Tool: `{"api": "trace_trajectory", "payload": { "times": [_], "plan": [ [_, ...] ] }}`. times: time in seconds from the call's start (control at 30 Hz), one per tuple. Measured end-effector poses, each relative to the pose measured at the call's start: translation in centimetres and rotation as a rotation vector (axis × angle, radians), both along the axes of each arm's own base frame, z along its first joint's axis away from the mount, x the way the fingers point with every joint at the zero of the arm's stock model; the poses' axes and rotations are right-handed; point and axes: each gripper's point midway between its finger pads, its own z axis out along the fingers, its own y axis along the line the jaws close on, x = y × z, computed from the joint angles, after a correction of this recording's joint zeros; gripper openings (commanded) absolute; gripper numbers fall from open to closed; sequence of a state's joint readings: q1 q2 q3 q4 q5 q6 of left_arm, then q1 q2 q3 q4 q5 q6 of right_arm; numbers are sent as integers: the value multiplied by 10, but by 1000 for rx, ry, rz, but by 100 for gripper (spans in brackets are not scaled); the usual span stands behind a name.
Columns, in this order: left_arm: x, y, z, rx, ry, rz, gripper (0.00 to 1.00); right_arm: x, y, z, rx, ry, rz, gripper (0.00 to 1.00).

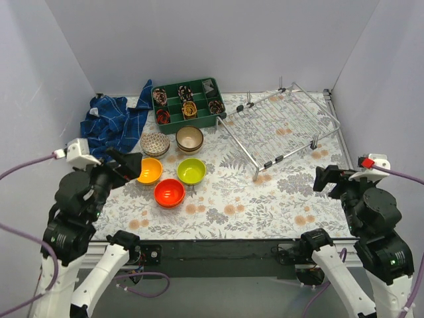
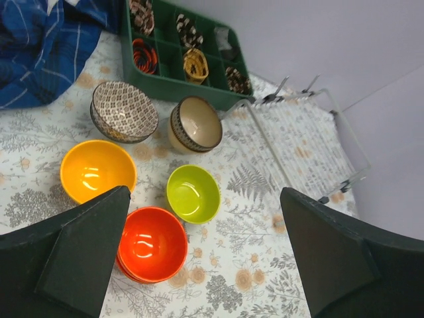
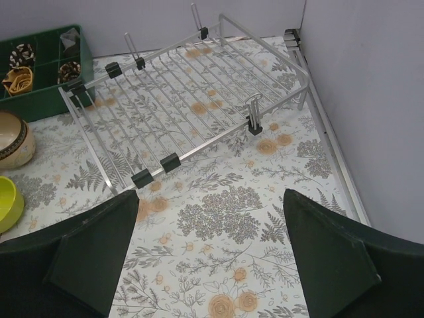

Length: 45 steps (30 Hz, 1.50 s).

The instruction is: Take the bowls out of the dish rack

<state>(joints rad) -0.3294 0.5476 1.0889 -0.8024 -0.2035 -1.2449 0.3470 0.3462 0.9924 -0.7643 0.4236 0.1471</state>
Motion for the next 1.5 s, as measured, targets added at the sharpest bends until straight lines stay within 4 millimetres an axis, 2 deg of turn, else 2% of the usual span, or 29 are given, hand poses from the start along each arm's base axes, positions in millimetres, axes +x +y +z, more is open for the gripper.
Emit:
{"api": "trace_trajectory", "payload": {
  "times": [0.1,0.17,0.37,0.57,0.73,0.93,1.5],
  "plan": [
    [-27,9,14,-30,-81,0,98,-16,-5,5,2,-32,10,98],
    [-40,13,15,-48,-102,2,98,-26,-7,2,1,-41,21,98],
    [-65,23,-4,-89,-50,29,98,-50,-7,-4,17,-61,69,99],
    [-83,32,-21,-119,-18,63,98,-61,-6,-6,29,-75,93,99],
    [-89,33,-33,-133,21,72,98,-64,-5,-5,44,-87,98,99],
    [-94,35,-38,-145,31,78,98,-64,-5,-5,53,-89,101,98],
    [-90,33,-49,-147,59,83,98,-66,-5,-4,59,-100,102,99]
  ]
}}
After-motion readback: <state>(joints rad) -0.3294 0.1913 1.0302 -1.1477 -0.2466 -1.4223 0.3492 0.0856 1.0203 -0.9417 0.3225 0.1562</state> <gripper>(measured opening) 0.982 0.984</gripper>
